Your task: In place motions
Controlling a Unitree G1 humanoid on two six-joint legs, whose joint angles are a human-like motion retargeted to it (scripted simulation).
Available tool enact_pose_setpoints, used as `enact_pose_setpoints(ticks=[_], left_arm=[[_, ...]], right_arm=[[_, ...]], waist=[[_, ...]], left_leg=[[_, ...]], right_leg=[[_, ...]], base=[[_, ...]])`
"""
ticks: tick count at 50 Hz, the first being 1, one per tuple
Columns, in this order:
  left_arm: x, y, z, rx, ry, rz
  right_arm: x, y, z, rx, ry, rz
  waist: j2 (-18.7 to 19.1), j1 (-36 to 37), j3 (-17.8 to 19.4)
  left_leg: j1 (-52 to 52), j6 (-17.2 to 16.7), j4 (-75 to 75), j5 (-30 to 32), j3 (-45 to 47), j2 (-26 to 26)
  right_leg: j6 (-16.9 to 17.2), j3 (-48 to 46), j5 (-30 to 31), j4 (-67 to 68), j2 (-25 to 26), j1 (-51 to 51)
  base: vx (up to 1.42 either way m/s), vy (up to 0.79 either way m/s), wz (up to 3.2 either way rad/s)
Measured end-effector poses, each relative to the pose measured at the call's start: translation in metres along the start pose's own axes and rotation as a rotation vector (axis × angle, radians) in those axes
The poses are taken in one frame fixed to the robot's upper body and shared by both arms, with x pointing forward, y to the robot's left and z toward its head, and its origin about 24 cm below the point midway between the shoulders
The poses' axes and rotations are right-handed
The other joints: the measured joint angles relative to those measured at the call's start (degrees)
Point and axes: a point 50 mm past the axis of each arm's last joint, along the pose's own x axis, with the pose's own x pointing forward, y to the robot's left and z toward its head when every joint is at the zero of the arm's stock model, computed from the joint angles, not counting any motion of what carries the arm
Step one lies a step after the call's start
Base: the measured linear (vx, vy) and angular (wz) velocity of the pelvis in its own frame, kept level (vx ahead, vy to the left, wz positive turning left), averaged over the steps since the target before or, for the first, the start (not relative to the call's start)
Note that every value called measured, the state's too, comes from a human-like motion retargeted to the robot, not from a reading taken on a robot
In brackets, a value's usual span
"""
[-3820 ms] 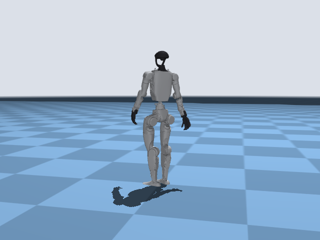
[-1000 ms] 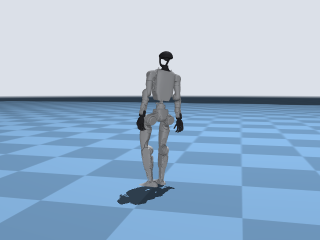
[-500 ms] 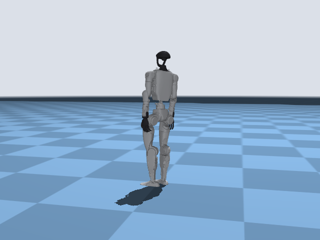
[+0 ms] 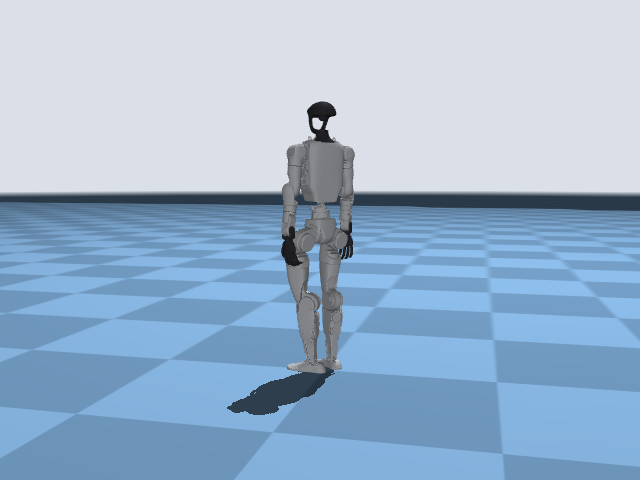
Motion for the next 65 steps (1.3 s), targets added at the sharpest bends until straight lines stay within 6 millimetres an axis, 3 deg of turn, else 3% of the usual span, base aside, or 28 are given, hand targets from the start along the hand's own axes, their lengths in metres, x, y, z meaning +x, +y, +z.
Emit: enact_pose_setpoints(ticks=[3,8,12,15,18,23,24,28,33,37,40,42,45,51,53,55,57,60,65], left_arm=[[-0.001,0.006,-0.016,-0.007,0.038,0.054],[-0.004,0.001,-0.058,-0.119,0.182,0.031],[-0.007,-0.005,-0.08,-0.224,0.253,-0.017],[-0.008,-0.005,-0.085,-0.256,0.278,-0.014],[-0.009,-0.001,-0.08,-0.24,0.3,0.019],[-0.004,0.003,-0.046,-0.166,0.191,0.018],[-0.003,0.001,-0.033,-0.15,0.153,0.007],[-0.003,0.0,0.024,-0.089,0.002,-0.001],[-0.01,-0.003,0.079,-0.016,-0.161,0.001],[-0.016,-0.006,0.107,0.026,-0.264,0.006],[-0.017,-0.01,0.113,0.034,-0.302,0.001],[-0.014,-0.013,0.106,0.029,-0.295,-0.009],[-0.007,-0.009,0.077,0.008,-0.224,-0.004],[0.001,-0.009,0.004,-0.077,0.021,-0.004],[0.0,-0.009,-0.021,-0.118,0.106,-0.001],[-0.002,-0.009,-0.045,-0.163,0.179,0.001],[-0.005,-0.007,-0.066,-0.213,0.241,0.013],[-0.008,-0.008,-0.084,-0.279,0.298,0.035],[-0.001,-0.016,-0.058,-0.349,0.18,0.018]], right_arm=[[0.0,0.001,-0.017,0.023,0.063,-0.005],[-0.001,0.001,-0.043,0.046,0.145,-0.023],[-0.002,-0.001,-0.051,0.057,0.159,-0.033],[-0.002,0.0,-0.053,0.072,0.156,-0.039],[-0.002,0.005,-0.06,0.105,0.17,-0.028],[-0.003,0.008,-0.074,0.121,0.202,-0.027],[-0.004,0.005,-0.074,0.122,0.204,-0.034],[-0.004,-0.005,-0.066,0.136,0.191,-0.05],[-0.004,-0.004,-0.066,0.142,0.193,-0.043],[-0.004,-0.005,-0.064,0.138,0.188,-0.043],[-0.004,-0.007,-0.061,0.135,0.177,-0.047],[-0.004,-0.006,-0.061,0.139,0.173,-0.045],[-0.002,0.007,-0.067,0.141,0.186,-0.023],[-0.002,0.004,-0.064,0.137,0.18,-0.051],[-0.002,0.001,-0.059,0.13,0.166,-0.065],[-0.002,-0.002,-0.052,0.118,0.149,-0.079],[-0.001,-0.002,-0.046,0.102,0.134,-0.07],[-0.001,-0.003,-0.034,0.1,0.103,-0.04],[-0.004,-0.02,0.008,0.093,-0.057,-0.09]], waist=[[-0.19,0.58,-0.43],[-0.01,0.28,-1.46],[0.52,-0.5,-1.06],[1.31,-0.96,0.4],[1.48,-3.89,1.45],[4.5,-7.79,4.87],[5.31,-8.6,5.89],[7.88,-10.93,9.08],[9.2,-13.22,10.14],[8.42,-12.33,9.19],[7.39,-11.57,8.32],[6.54,-11.21,7.7],[5.76,-10.08,6.6],[4.07,-6.64,-0.06],[3.19,-5.09,-1.57],[1.89,-4.32,-2.9],[-0.13,-3.41,-4.28],[-1.67,0.97,-5.71],[-0.3,-2.85,-1.32]], left_leg=[[0.68,0.41,-0.16,-0.81,0.8,-0.33],[0.85,0.71,0.35,-2.16,0.53,-0.46],[0.44,1.13,1.54,-3.47,0.28,0.59],[0.86,1.21,2.2,-3.54,0.37,2.07],[1.74,1.52,2.17,-3.03,-2.25,2.16],[2.51,2.72,3.15,-2.7,-5.66,5.53],[2.24,3.79,3.33,-2.69,-6.12,5.47],[-0.02,9.01,4.71,-3.36,-6.82,4.12],[-1.77,12.06,5.62,-3.34,-7.85,3.74],[-2.15,12.06,5.69,-3.54,-7.2,2.75],[-1.42,10.63,5.38,-3.76,-7.18,2.39],[-0.09,8.3,4.78,-3.54,-7.77,3.14],[2.71,2.84,3.72,-2.95,-8.0,8.2],[1.61,1.78,2.52,-3.49,-5.58,5.89],[1.27,1.46,2.24,-3.68,-4.16,4.99],[0.7,1.2,2.32,-3.66,-3.06,3.45],[0.73,0.97,2.23,-3.59,-1.42,1.65],[-0.43,0.64,2.22,-2.23,2.91,1.51],[-1.75,0.13,3.63,0.81,0.91,3.72]], right_leg=[[0.6,0.56,0.19,0.89,-0.25,-0.1],[3.08,0.43,-0.58,5.17,-0.61,-1.36],[6.23,0.75,2.65,15.38,0.26,-5.15],[5.3,1.02,3.79,22.23,2.19,-9.31],[-0.7,-1.14,0.48,17.8,1.75,-13.46],[-15.32,-0.89,-6.42,8.6,4.41,-25.45],[-16.4,-0.45,-7.06,8.65,3.3,-28.93],[-16.58,2.86,-6.57,10.91,-3.35,-43.28],[-16.58,8.88,-4.48,12.56,-7.61,-55.14],[-16.58,7.09,-6.33,13.71,-9.01,-56.85],[-16.58,4.16,-7.82,15.58,-8.45,-52.84],[-16.58,0.78,-8.15,17.6,-6.77,-47.26],[-16.18,-5.95,-3.99,16.64,0.16,-34.12],[4.62,-3.95,9.15,21.02,1.09,-13.76],[10.52,-2.57,10.42,19.52,1.76,-6.56],[10.11,-6.15,2.13,13.88,1.69,-0.68],[3.34,-6.39,-2.91,6.79,0.58,0.86],[1.86,-0.75,-3.3,4.28,0.62,-0.57],[0.78,-2.6,-3.02,0.97,1.57,0.76]], base=[[0.31,0.0,-0.27],[0.29,-0.01,-0.03],[0.19,-0.03,-0.04],[0.12,-0.03,0.0],[0.1,-0.01,0.67],[-0.01,-0.02,0.59],[-0.19,0.37,0.51],[-0.25,0.63,0.26],[-0.14,0.31,0.18],[0.01,0.01,-0.03],[0.07,-0.26,0.04],[0.08,-0.59,0.21],[0.07,-0.72,-0.14],[0.0,-0.04,-0.34],[-0.17,0.0,-0.5],[-0.21,0.02,-0.37],[-0.24,0.01,-0.65],[-0.39,-0.01,-0.87],[-0.53,-0.03,0.36]])
